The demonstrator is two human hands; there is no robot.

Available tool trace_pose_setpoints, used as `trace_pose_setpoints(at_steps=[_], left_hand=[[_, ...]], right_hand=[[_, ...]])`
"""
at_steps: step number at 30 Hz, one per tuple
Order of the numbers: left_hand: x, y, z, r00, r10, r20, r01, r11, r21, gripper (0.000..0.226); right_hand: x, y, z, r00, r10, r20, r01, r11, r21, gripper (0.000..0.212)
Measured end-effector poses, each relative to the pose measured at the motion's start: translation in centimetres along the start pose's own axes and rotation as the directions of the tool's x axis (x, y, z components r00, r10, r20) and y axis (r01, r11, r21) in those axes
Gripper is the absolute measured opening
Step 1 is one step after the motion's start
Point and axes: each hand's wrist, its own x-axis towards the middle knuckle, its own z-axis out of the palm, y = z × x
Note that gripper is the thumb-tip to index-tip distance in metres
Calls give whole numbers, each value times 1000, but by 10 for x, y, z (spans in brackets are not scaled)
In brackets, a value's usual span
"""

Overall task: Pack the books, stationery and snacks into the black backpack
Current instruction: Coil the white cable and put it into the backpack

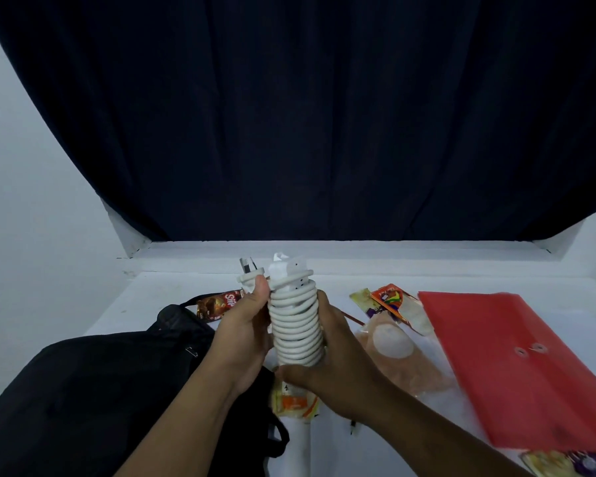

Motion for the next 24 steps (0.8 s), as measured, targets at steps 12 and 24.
trace_pose_setpoints(at_steps=[12, 24], left_hand=[[5, 14, -34, 988, 30, 154, -42, 996, 78, 98], [-6, -10, -30, 978, 32, 208, -47, 997, 66, 86]], right_hand=[[11, -13, -31, 971, 50, 233, -69, 995, 72, 65], [2, 0, -57, 880, 182, 438, -303, 926, 224, 55]])
